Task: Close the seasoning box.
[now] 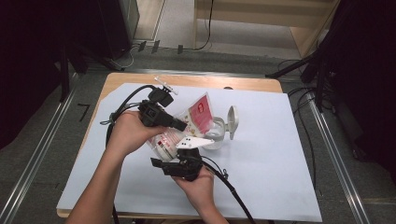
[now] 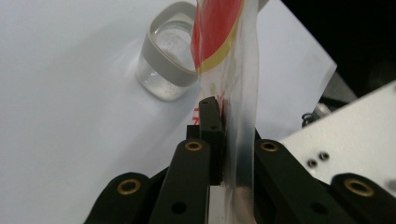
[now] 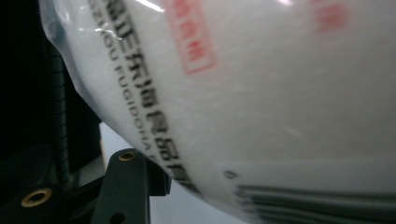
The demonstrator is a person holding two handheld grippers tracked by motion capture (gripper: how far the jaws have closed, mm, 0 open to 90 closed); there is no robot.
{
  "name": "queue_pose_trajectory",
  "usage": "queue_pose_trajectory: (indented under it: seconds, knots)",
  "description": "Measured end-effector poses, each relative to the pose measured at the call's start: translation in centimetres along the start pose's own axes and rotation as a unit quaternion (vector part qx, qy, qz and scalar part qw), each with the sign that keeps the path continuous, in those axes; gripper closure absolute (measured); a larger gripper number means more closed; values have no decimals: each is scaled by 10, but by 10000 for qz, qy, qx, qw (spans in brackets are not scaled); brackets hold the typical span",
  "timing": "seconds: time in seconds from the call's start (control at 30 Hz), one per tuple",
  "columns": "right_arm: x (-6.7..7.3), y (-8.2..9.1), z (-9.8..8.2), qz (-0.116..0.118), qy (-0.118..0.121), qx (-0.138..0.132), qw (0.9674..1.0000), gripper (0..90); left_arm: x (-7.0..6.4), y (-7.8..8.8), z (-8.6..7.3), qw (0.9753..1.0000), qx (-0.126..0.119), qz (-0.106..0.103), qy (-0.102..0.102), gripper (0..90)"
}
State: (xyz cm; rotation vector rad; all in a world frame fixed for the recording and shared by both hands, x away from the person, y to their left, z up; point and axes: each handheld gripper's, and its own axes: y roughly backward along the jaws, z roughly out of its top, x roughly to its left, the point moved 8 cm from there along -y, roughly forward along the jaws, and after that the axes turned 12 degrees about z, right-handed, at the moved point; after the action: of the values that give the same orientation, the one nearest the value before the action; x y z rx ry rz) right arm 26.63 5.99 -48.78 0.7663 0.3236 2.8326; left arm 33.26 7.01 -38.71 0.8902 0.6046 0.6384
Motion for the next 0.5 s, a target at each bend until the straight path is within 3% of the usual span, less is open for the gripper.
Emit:
queue_pose_trajectory:
  seconds: [0.2,0.27,0.37,0.5]
  knots:
    - [-2,4,3,-354,201,188,9990,623,-2,2,4,9996,-156,-202,148,877]
    - [-2,5,4,-291,119,176,9994,630,-4,3,5,9994,-221,-241,81,862]
    - [0,6,7,-43,-66,38,10000,632,-7,5,6,9989,-383,-205,-194,844]
    - [4,8,14,327,-346,-230,9986,633,-7,9,9,9984,-494,-126,-226,783]
